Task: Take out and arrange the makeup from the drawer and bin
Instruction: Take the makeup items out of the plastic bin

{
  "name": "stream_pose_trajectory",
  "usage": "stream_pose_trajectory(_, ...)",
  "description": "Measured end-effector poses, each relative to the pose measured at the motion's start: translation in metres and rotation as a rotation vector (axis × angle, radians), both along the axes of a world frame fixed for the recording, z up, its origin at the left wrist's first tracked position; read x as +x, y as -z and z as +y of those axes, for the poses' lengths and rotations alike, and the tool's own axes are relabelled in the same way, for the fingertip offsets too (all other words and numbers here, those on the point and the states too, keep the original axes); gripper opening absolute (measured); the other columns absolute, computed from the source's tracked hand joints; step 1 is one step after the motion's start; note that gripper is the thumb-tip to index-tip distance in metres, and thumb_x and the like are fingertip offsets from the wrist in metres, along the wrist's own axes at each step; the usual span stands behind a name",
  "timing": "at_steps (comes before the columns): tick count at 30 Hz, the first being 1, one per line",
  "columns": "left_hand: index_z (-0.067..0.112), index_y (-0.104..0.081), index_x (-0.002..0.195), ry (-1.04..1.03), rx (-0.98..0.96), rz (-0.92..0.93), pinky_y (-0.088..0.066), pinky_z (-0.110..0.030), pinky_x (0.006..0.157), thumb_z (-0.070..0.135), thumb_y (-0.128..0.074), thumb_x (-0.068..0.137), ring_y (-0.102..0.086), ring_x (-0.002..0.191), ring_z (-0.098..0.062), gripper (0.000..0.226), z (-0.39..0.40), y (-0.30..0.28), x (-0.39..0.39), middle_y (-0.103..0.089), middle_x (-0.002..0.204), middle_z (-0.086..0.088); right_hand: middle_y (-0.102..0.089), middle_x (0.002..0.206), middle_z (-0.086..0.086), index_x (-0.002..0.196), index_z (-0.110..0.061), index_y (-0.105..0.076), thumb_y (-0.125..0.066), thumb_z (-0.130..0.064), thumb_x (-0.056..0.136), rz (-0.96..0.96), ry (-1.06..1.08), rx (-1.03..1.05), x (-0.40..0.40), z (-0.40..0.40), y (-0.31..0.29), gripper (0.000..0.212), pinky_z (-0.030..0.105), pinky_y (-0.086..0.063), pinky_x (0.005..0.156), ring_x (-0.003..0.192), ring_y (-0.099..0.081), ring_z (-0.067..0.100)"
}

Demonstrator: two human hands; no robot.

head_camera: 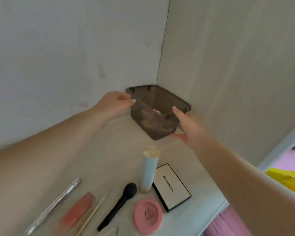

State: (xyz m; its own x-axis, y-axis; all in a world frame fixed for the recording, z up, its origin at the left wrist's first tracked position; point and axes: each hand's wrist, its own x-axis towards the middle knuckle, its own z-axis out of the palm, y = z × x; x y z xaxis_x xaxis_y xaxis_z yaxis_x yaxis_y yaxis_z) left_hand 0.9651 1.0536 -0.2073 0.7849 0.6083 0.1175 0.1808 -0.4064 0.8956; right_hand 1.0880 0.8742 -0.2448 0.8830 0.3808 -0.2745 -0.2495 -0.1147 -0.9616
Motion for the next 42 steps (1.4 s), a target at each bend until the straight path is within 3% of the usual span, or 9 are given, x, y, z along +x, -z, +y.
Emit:
stream_pose_trajectory(3, 0.015, -0.052, 0.129, -0.015, -0.223, 0.058, -0.046, -0.035, 0.092, 0.028, -0.063, 0.088, -0.049, 0.111, -0.014, 0.045, 0.011, 0.008, 0.031, -0.052, 0.128, -0.003, -0.058, 0.115, 0.003, 0.112, -0.018, -0.058, -0.072, -0.042, 0.078, 0.205, 0.044, 0.064, 0.025, 0.023, 0.001, 0.043, 0.052, -0.056, 0.08, 0.101, -0.059, 0.024)
stream_pose_trajectory(7, 0.011, -0.034, 0.144, -0.022, -0.435, 0.095, -0.047, -0.036, 0.097, 0.028, -0.065, 0.087, -0.046, 0.126, -0.018, 0.067, 0.018, 0.014, 0.05, -0.044, 0.143, -0.006, -0.062, 0.106, 0.013, 0.087, -0.011, -0.06, -0.063, -0.012, 0.083, 0.282, 0.075, 0.053, 0.034, 0.037, 0.001, 0.005, 0.05, -0.055, 0.073, 0.094, -0.062, 0.03)
stream_pose_trajectory(10, 0.013, -0.029, 0.146, -0.069, -0.511, 0.116, -0.048, -0.037, 0.096, 0.031, -0.067, 0.085, -0.043, 0.13, -0.02, 0.073, 0.026, 0.013, 0.053, -0.04, 0.146, -0.008, -0.059, 0.092, 0.011, 0.096, -0.008, -0.057, -0.057, -0.002, 0.081, 0.287, 0.094, 0.008, 0.035, 0.038, -0.005, 0.016, 0.044, -0.053, 0.057, 0.084, -0.059, 0.024)
stream_pose_trajectory(13, 0.017, -0.024, 0.148, -0.146, -0.543, 0.114, -0.05, -0.038, 0.094, 0.036, -0.068, 0.084, -0.04, 0.133, -0.021, 0.08, 0.037, 0.005, 0.049, -0.032, 0.152, -0.006, -0.055, 0.093, 0.009, 0.106, -0.007, -0.054, -0.053, 0.0, 0.083, 0.306, 0.084, -0.028, 0.033, 0.034, -0.013, 0.023, 0.045, -0.053, 0.061, 0.082, -0.055, 0.021)
stream_pose_trajectory(16, 0.018, -0.032, 0.144, -0.198, -0.578, 0.1, -0.05, -0.041, 0.094, 0.039, -0.067, 0.084, -0.042, 0.129, -0.021, 0.072, 0.047, -0.005, 0.041, -0.036, 0.148, -0.001, -0.058, 0.109, 0.008, 0.114, -0.012, -0.055, -0.048, 0.003, 0.084, 0.296, 0.015, -0.036, 0.029, 0.028, -0.021, 0.034, 0.044, -0.055, 0.067, 0.1, -0.058, 0.025)
stream_pose_trajectory(18, 0.019, -0.054, 0.118, -0.187, -0.58, 0.096, -0.052, -0.036, 0.084, 0.036, -0.063, 0.087, -0.051, 0.111, -0.019, 0.037, 0.051, -0.015, 0.03, -0.056, 0.121, 0.0, -0.063, 0.099, 0.005, 0.104, -0.017, -0.06, -0.044, 0.008, 0.081, 0.219, -0.075, -0.05, 0.024, 0.027, -0.032, 0.037, 0.036, -0.056, 0.057, 0.09, -0.06, 0.021)
stream_pose_trajectory(20, 0.017, -0.061, 0.097, -0.18, -0.587, 0.08, -0.053, -0.03, 0.072, 0.032, -0.06, 0.09, -0.054, 0.093, -0.018, 0.017, 0.053, -0.027, 0.01, -0.059, 0.093, -0.002, -0.063, 0.088, 0.004, 0.099, -0.016, -0.06, -0.042, 0.01, 0.078, 0.162, -0.163, -0.083, 0.018, 0.028, -0.046, 0.039, 0.031, -0.054, 0.054, 0.08, -0.058, 0.02)
stream_pose_trajectory(29, 0.025, -0.062, 0.092, -0.366, -0.563, 0.111, -0.056, -0.023, 0.055, 0.022, -0.057, 0.093, -0.065, 0.083, -0.013, 0.005, 0.066, -0.054, -0.142, -0.067, 0.094, 0.002, -0.062, 0.101, -0.004, 0.123, -0.019, -0.047, -0.05, 0.008, 0.081, 0.079, -0.656, -0.115, -0.04, 0.072, -0.101, 0.05, 0.035, -0.053, 0.064, 0.082, -0.061, 0.015)
stream_pose_trajectory(42, 0.011, -0.052, 0.103, -0.71, -0.471, 0.333, -0.055, -0.053, 0.082, 0.022, -0.059, 0.091, -0.068, 0.094, -0.03, 0.017, 0.099, -0.039, -0.407, -0.068, 0.097, -0.013, -0.067, 0.093, -0.002, 0.113, -0.025, -0.052, -0.053, 0.004, 0.083, 0.081, -1.037, -0.181, -0.255, 0.207, -0.072, 0.041, 0.035, -0.054, 0.071, 0.078, -0.065, 0.018)
